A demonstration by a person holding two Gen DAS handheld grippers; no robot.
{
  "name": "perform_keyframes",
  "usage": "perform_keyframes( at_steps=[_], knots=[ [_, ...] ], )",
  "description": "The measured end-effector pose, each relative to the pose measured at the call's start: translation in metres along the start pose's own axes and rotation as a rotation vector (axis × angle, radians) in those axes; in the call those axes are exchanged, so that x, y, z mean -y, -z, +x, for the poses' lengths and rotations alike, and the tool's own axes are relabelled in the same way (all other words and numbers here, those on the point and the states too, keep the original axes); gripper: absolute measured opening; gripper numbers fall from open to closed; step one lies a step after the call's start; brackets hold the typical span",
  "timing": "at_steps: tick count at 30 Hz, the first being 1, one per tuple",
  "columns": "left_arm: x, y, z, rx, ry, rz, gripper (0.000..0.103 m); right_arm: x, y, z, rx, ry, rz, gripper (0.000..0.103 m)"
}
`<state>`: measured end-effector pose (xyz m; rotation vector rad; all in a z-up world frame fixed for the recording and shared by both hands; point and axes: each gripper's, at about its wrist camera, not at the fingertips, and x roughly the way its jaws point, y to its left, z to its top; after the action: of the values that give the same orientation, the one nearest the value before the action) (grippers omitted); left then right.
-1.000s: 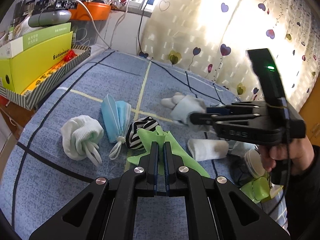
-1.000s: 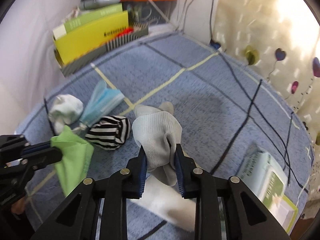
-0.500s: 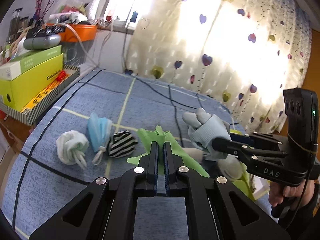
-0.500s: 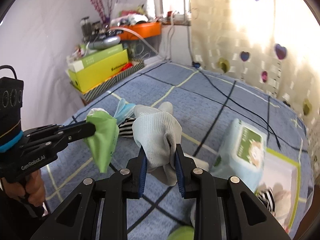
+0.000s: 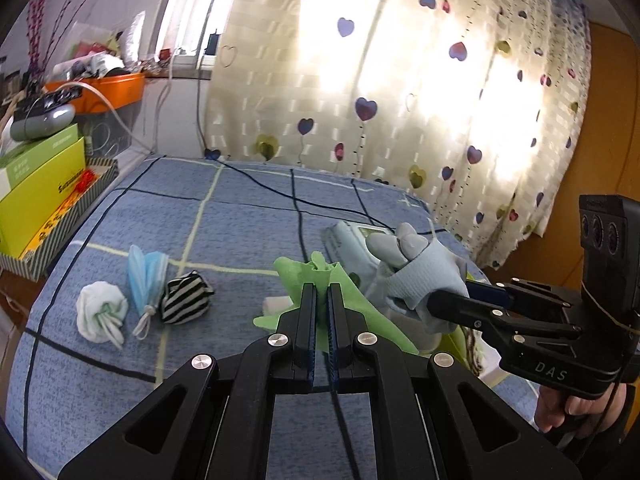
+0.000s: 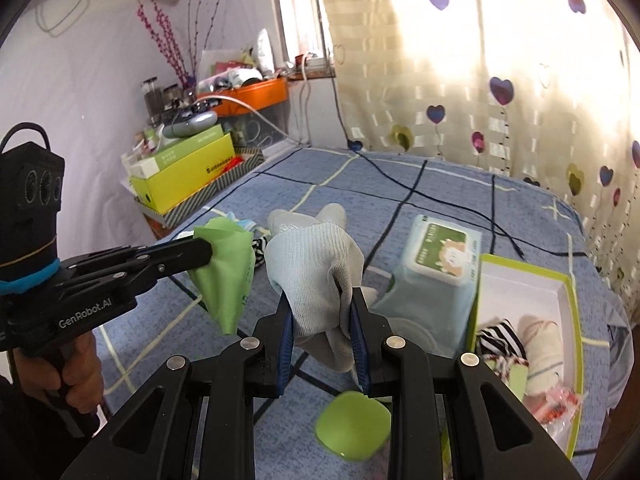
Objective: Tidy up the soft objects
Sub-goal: 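Carry the green cloth and grey sock over the white box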
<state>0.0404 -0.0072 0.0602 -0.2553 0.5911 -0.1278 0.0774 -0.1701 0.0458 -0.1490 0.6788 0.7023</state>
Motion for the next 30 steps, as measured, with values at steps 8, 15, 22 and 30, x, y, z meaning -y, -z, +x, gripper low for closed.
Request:
perform_keyframes(
  at_steps=[8,15,22,30],
  knots=[
    [0.033,-0.006,0.004,0.0,0.026,0.054,0.005,0.023,0.013,-0.026,0.049,0.022,0.056,0.024],
    [0.056,-0.008,0.009,-0.006,0.055,0.092,0.005,0.037,0.021,-0.043,0.075,0.046,0.089,0.024],
    [0.077,-0.01,0.017,-0.015,0.091,0.125,0.005,0.05,0.029,-0.057,0.094,0.077,0.116,0.024],
    [0.101,-0.008,0.028,-0.04,0.131,0.16,0.005,0.071,0.042,-0.074,0.109,0.12,0.159,0.024]
  ],
)
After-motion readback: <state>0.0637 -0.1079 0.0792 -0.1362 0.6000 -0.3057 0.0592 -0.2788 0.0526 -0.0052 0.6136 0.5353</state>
